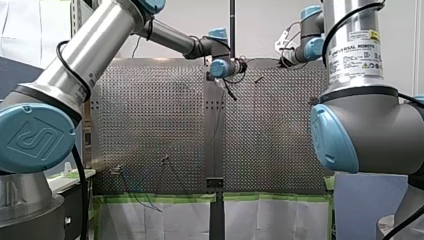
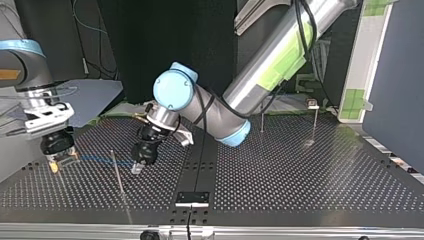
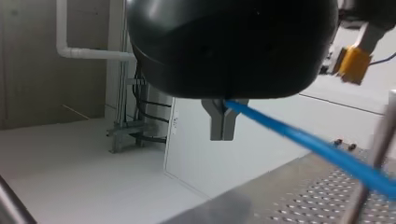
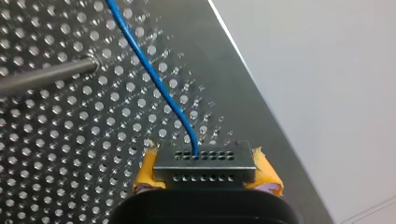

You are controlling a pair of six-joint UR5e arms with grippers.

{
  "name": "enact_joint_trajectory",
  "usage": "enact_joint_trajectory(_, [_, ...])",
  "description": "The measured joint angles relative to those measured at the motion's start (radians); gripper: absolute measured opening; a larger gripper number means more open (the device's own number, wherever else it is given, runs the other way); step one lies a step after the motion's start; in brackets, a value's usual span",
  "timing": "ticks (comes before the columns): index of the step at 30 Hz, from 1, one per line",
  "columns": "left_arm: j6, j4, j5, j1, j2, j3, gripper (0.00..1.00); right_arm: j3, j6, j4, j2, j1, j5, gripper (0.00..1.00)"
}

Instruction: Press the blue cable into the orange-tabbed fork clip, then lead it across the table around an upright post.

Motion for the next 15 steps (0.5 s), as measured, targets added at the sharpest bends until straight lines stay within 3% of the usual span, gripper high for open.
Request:
enact_joint_trajectory(9, [-0.08, 0.036, 0.044, 0.021, -0.036, 0.026, 0.0, -0.085, 0.003, 0.007, 0.062, -0.005, 0.011, 0.03])
enact_joint_trajectory(15, [-0.092, 0.064, 0.048, 0.034, -0.045, 0.027, 0.0, -0.106, 0.004, 0.008, 0.094, -0.011, 0.014, 0.03])
